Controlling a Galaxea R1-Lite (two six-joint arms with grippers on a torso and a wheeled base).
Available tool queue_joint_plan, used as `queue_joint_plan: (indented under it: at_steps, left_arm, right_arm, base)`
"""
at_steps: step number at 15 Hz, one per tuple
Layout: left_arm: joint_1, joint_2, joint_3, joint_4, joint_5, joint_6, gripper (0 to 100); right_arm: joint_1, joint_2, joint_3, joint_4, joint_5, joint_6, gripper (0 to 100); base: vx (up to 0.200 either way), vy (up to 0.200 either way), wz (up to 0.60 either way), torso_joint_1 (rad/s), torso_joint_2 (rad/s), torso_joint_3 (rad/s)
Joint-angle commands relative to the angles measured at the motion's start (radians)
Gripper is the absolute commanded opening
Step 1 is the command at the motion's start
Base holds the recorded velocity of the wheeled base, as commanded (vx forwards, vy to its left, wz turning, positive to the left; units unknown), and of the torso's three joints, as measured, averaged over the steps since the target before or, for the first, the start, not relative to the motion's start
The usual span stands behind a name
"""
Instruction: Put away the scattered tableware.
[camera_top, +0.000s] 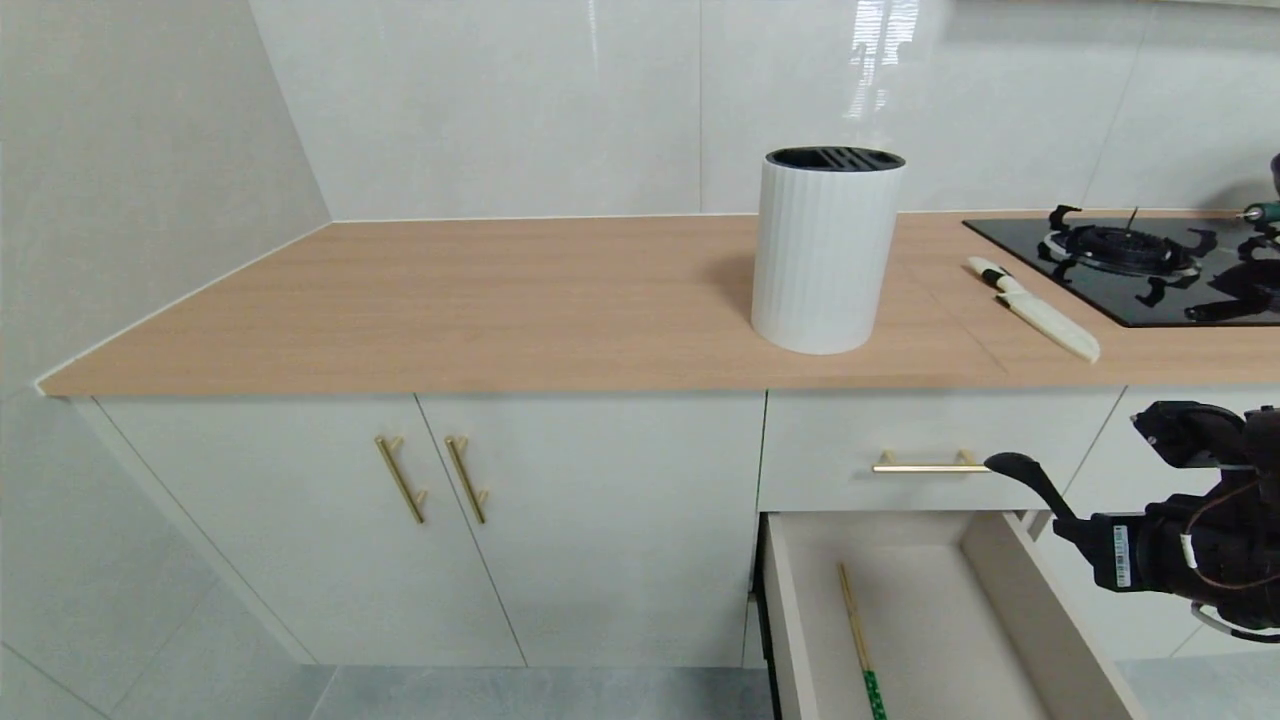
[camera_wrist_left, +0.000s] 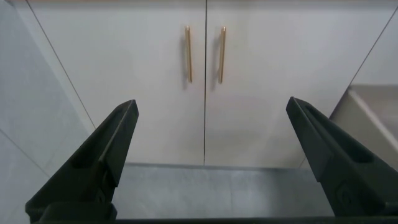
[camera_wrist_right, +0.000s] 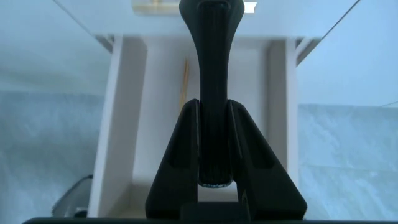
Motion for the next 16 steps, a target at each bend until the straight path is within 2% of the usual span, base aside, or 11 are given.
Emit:
queue_joint_plan:
  at_steps: [1,6,12,16]
  left_arm:
    - [0.0,0.0,0.0,0.0,0.001,0.0,100]
    - [0.0,0.0,0.0,0.0,0.001,0.0,100]
    - [0.0,0.0,0.0,0.0,0.001,0.0,100]
    - [0.0,0.0,0.0,0.0,0.001,0.0,100]
  right_arm:
    - [0.001,0.016,0.006,-0.001,0.0,-0.001,0]
    - [-0.005,0.097,0.006,-0.004,0.0,0.002,0]
    - [-0.009,0.338,0.049,-0.218,-0.003,0.004,0]
    - [-0.009,0.416,0.052,-0.277,-0.003,0.007,0]
  base:
    - [0.0,0.0,0.0,-0.183,0.48,0.31]
    - [0.0,0.0,0.0,-0.168,0.47,0.308]
    - [0.0,0.0,0.0,-0.117,0.45,0.329]
    - [0.0,0.0,0.0,-0.021,0.12,0.091]
